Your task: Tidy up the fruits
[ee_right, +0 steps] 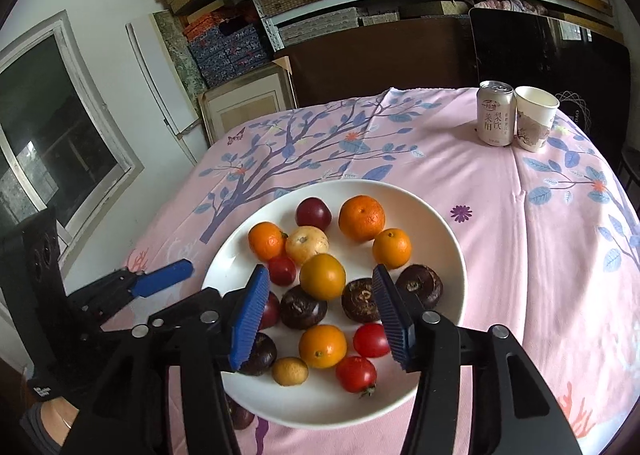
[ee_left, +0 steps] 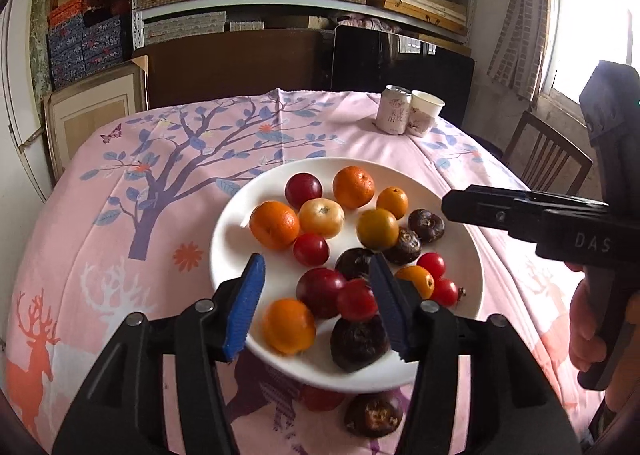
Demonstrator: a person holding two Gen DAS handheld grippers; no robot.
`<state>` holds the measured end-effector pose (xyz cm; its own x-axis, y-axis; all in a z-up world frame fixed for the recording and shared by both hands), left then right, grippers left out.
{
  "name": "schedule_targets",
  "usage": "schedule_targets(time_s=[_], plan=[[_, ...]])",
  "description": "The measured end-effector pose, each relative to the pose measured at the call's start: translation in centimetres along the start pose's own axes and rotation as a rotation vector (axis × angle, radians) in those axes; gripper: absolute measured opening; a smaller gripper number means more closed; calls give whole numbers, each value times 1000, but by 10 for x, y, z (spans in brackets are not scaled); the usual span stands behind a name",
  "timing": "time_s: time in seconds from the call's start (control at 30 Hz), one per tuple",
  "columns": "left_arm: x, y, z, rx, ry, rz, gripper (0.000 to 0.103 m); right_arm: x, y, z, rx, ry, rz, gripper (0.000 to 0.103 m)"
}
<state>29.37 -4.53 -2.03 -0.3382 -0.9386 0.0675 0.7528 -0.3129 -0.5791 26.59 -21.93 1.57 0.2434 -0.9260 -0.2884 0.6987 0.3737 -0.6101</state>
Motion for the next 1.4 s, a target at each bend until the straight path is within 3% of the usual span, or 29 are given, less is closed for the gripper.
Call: schedule_targets(time_s=[0.2,0.4,0.77,0.83,0.9,1.4], plan=[[-11,-33,-60,-60,82,54,59,-25,-29,-65,-45,-118,64,56],[-37,-32,-101,-134,50,112,60,-80,-18,-124,-140,-326,93,55],[-56,-28,-106,-165,-36,143,60,-96,33,-127,-218,-301,-26,55],[-56,-27,-106,-168,-38,142,60,-97,35,-127,-211,-300,-43,49],[-57,-28,-106,-165,-42,140,60,-98,37,-126,-209,-293,-42,42],[-53,-25,-105,-171,-22,163,62,-70,0,-125,-147,-201,12,41]])
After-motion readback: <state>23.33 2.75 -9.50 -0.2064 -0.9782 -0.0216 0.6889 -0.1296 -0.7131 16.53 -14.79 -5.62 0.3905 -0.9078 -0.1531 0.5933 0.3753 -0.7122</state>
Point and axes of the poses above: each gripper's, at about its wrist camera, not at the fingertips, and y roughly the way its jaws point, x to its right, z to its top, the point moved 4 cm from there along y, roughly the way its jaws point, and after that the axes turned 5 degrees about x, right-handed, at the moved point
